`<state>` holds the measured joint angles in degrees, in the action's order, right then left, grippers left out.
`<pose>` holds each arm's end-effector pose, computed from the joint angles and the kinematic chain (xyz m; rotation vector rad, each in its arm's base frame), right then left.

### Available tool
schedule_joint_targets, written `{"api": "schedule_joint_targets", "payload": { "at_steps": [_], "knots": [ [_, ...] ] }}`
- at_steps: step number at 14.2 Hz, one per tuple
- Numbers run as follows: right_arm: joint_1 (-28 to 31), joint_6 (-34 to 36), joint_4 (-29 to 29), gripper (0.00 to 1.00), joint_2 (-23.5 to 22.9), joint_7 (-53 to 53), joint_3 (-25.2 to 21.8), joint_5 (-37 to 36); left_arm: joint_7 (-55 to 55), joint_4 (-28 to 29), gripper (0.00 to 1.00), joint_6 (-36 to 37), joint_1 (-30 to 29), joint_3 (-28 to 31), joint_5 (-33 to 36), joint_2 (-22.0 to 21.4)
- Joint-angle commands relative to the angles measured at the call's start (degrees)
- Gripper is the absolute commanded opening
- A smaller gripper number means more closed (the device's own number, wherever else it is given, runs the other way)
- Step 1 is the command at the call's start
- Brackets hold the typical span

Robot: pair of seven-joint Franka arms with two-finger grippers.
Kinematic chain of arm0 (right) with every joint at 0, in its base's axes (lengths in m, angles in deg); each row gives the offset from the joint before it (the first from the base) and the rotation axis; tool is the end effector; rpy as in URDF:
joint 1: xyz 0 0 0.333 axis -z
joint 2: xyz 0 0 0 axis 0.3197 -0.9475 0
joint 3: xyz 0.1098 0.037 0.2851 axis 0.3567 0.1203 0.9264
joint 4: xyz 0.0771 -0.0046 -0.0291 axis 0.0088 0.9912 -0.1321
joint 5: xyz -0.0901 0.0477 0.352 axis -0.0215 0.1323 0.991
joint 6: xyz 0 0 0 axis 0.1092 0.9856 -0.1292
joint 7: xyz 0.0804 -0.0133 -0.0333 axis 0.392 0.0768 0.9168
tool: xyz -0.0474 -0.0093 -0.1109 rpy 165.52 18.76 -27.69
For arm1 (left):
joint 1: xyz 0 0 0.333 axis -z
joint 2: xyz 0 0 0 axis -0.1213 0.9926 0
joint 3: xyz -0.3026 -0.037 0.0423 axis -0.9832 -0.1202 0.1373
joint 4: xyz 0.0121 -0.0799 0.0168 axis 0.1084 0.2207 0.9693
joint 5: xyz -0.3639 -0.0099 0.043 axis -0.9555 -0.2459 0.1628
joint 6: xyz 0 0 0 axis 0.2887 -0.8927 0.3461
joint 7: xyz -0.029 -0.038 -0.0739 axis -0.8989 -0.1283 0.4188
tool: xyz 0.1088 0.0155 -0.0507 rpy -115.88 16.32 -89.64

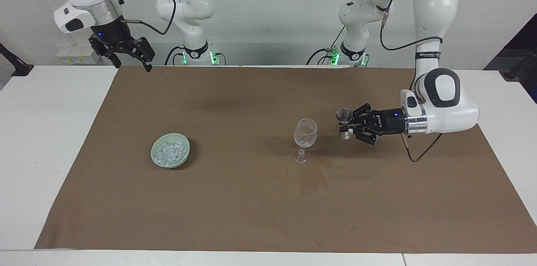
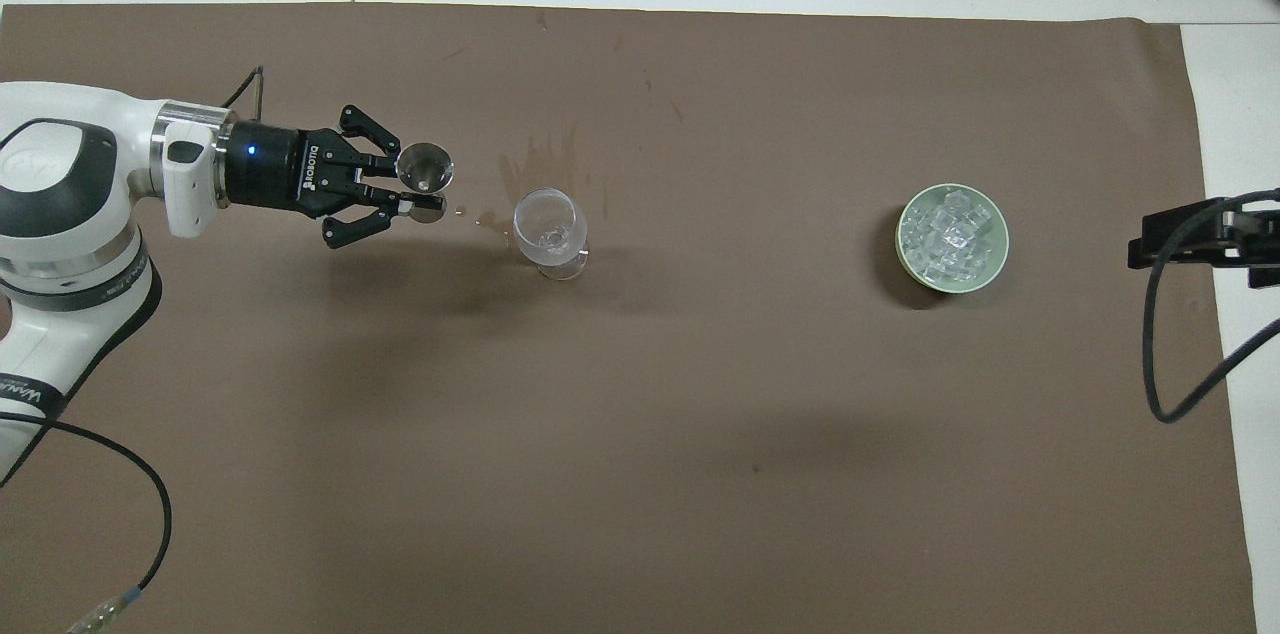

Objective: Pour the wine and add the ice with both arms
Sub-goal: 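Lift the jigger with the left gripper and carry it over the glass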

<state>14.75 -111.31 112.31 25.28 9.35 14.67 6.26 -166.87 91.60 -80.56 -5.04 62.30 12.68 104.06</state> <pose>0.5052 -0.0181 0.6244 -3.1153 0.2750 0.0061 0.6003 -0.1229 0.4034 1.3317 -1.4711 0.9428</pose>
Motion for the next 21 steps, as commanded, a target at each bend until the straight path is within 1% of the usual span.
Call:
{"api": "schedule_joint_targets", "payload": {
  "at_steps": [1, 6, 10, 12, 16, 21],
  "knots": [
    [0.2, -1.0, 1.0, 1.00, 0.8, 1.5, -0.1, 0.2, 1.1, 3.4, 0.09, -3.6, 2.9, 1.3, -0.8, -3.7],
    [0.2, -1.0, 1.0, 1.00, 0.8, 1.5, -0.1, 0.2, 2.9, 3.8, 0.09, -6.8, 5.1, 1.6, -0.4, -4.1],
    [0.2, -1.1, 1.0, 1.00, 0.8, 1.5, -0.1, 0.3, 3.9, 3.7, 0.09, -8.2, 6.3, 1.8, 1.4, -4.7],
    [0.2, -1.1, 1.0, 1.00, 0.8, 1.5, -0.1, 0.2, 6.3, 3.2, 0.09, -8.1, 6.4, 1.8, 5.3, -5.1],
    [0.2, -1.1, 1.0, 1.00, 0.8, 1.5, -0.1, 0.2, 7.1, 3.2, 0.09, -7.6, 6.5, 1.8, 7.8, -5.7],
    [0.2, -1.1, 1.0, 1.00, 0.8, 1.5, -0.1, 0.3, 12.4, 3.2, 0.09, -8.5, 7.7, 1.8, 11.6, -7.4]
  ]
}}
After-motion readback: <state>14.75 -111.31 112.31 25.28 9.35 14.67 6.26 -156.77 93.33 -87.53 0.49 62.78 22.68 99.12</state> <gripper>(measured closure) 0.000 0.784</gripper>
